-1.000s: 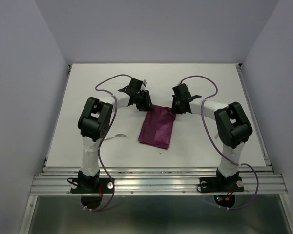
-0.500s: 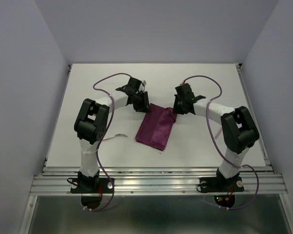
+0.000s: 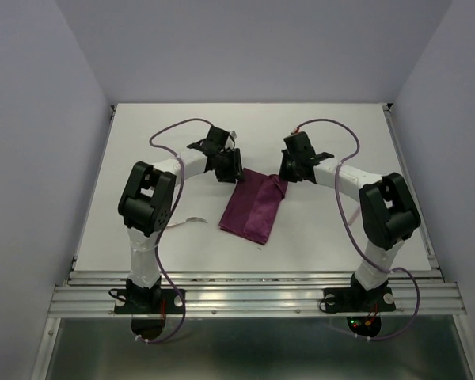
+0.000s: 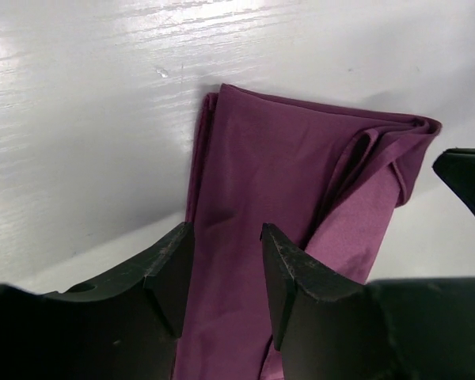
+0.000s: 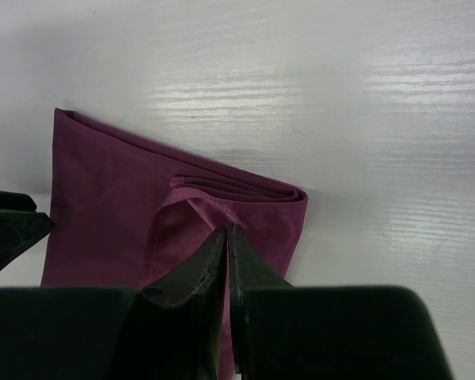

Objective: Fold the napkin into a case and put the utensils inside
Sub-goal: Move the 2/3-rectangle-folded napkin to the center of the board, then pick up the 2/3-rectangle-folded napkin from the center of the board.

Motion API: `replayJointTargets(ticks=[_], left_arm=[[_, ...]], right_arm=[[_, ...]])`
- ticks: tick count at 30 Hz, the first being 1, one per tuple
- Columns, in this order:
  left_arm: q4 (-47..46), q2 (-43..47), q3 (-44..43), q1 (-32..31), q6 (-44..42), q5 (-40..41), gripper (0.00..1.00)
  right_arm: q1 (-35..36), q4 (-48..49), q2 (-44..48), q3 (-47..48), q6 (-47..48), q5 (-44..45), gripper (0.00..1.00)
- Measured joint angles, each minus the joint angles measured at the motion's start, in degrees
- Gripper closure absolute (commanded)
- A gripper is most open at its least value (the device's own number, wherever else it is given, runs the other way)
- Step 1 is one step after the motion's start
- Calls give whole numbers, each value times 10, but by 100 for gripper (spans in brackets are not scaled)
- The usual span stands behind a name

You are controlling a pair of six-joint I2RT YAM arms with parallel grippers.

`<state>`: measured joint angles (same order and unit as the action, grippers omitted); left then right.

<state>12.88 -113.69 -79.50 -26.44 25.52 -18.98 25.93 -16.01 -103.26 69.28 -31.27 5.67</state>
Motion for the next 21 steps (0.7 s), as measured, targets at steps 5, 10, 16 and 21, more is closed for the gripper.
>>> replayJointTargets(ticks=[5, 10, 16, 21], left_arm=[[0, -32, -8, -9, 0, 11, 50], [3, -34, -13, -20, 0, 38, 53], [10, -37, -20, -28, 0, 60, 66], [17, -51, -36, -34, 0, 73, 100]], right_arm=[[0, 0, -5, 0, 0, 4, 90], [0, 1, -28, 0, 2, 5, 91], [0, 16, -57, 0, 1, 0, 91], [0, 24, -58, -2, 1, -3, 91]])
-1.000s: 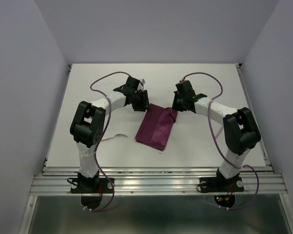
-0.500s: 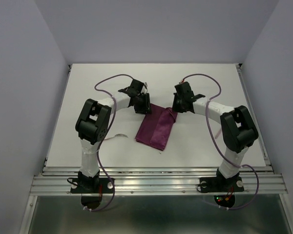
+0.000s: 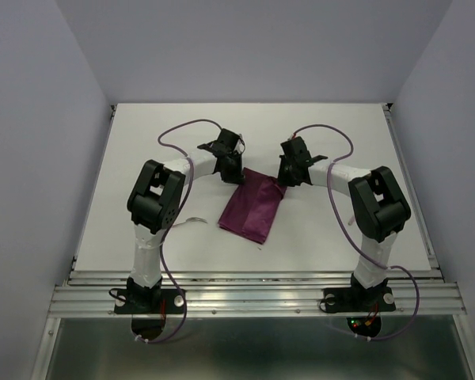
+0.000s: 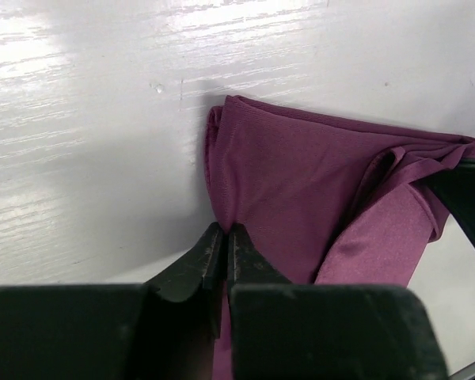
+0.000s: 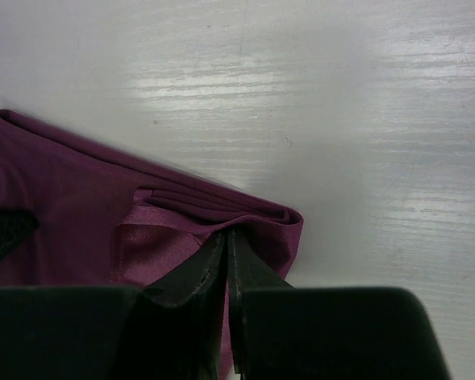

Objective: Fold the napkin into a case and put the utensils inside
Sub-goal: Pick up the 2/3-rectangle-folded napkin from the center of the board, then fold the 2/3-rectangle-folded napkin at the center of the board.

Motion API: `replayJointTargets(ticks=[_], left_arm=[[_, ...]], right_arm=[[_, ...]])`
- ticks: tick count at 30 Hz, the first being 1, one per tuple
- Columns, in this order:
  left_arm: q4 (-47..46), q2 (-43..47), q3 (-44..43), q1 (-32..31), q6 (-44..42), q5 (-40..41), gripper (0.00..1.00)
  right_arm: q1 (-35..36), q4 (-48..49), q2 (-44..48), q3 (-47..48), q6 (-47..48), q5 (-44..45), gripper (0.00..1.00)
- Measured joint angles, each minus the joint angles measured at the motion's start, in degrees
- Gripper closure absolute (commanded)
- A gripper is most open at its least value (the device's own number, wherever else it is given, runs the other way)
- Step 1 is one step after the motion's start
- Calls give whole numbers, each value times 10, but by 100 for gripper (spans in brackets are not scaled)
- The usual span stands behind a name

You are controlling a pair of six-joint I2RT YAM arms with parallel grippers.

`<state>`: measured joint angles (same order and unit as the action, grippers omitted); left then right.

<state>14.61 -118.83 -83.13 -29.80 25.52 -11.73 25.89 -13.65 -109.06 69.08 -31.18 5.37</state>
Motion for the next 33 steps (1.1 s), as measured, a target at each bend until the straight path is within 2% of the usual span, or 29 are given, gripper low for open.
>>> replayJointTargets(ticks=[11, 33], left_arm=[[9, -2, -9, -4, 4, -4, 100], [6, 26, -14, -43, 38, -70, 100]], right_arm=[[0, 9, 0, -4, -1, 0, 91], [0, 15, 0, -6, -11, -5, 91]])
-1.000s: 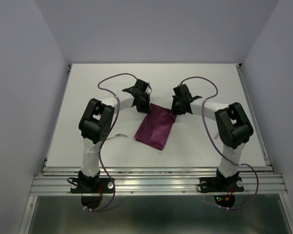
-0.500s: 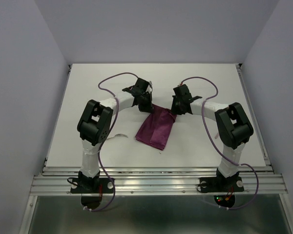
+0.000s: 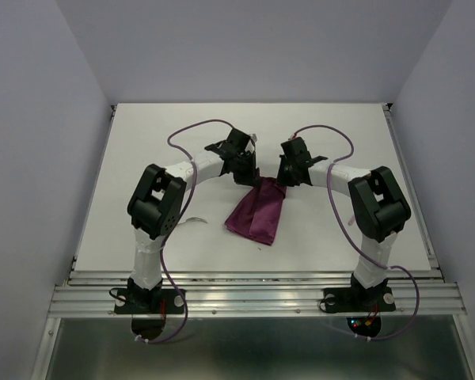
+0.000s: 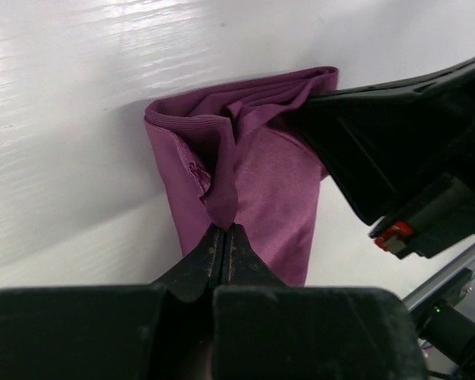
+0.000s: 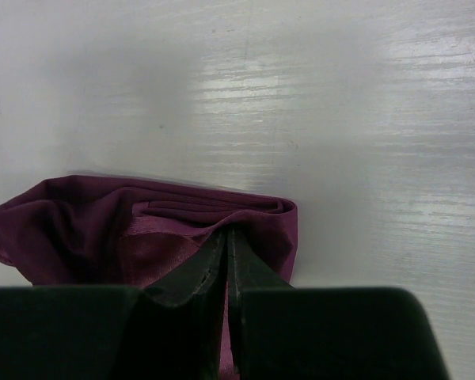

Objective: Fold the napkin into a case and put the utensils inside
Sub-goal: Fold the 2/3-rectangle-folded napkin at the center of the board.

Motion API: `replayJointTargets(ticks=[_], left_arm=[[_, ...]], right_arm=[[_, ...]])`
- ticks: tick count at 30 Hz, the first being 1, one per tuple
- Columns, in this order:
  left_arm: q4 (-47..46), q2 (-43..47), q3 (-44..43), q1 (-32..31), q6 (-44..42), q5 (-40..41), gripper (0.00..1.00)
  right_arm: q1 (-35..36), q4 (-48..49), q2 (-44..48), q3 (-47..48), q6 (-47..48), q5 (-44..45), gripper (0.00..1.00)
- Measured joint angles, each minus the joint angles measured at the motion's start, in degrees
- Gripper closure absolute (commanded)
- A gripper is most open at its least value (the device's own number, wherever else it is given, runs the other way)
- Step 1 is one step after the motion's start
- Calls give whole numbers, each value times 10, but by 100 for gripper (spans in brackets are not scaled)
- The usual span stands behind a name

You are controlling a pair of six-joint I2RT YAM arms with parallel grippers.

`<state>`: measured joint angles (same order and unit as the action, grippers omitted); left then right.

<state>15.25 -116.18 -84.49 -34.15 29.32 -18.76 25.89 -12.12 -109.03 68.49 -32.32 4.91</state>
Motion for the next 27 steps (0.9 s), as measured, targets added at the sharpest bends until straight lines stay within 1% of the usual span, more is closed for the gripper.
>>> replayJointTargets(ticks=[15, 27], left_arm=[[0, -5, -44, -11, 21, -38, 100], [-6, -61, -57, -23, 52, -54, 100]], right_arm=[[0, 10, 0, -5, -10, -4, 91], [0, 12, -1, -5, -18, -8, 91]])
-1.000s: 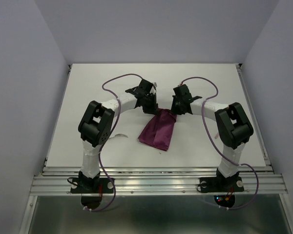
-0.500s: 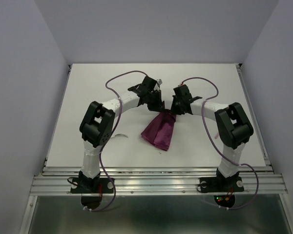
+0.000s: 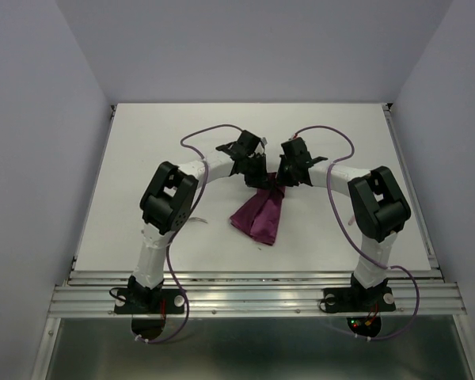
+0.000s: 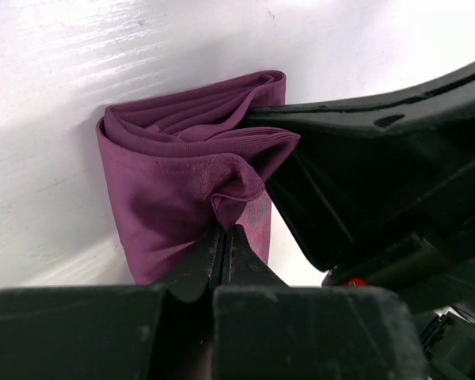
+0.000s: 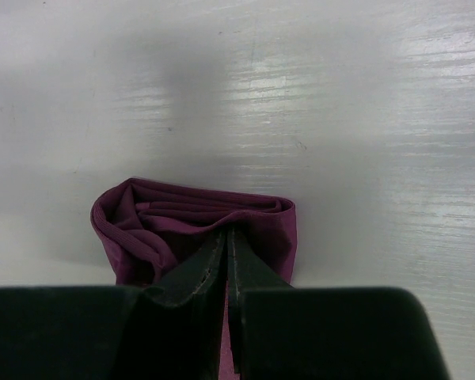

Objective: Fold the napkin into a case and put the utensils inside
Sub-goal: Fold the 2/3-rectangle-folded napkin at the center of the board.

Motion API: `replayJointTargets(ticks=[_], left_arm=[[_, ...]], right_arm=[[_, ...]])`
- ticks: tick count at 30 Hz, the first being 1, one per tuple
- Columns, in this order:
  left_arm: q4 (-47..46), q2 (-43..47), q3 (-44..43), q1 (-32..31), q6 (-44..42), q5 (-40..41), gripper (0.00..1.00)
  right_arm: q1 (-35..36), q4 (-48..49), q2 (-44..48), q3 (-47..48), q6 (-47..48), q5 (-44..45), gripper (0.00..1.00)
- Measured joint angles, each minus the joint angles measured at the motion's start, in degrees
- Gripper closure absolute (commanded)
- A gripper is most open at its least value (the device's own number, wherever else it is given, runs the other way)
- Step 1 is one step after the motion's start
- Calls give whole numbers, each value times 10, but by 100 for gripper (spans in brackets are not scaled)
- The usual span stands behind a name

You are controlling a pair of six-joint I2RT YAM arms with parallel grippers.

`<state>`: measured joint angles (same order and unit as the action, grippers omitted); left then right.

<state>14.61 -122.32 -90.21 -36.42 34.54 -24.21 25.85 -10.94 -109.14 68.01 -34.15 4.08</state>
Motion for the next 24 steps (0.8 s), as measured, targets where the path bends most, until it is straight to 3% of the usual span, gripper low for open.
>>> replayJointTargets(ticks=[15, 24], left_arm=[[2, -51, -36, -2, 2, -13, 100], [2, -52, -36, -2, -2, -13, 100]], right_arm=[[0, 10, 0, -4, -6, -9, 90], [0, -2, 41, -39, -15, 4, 68]])
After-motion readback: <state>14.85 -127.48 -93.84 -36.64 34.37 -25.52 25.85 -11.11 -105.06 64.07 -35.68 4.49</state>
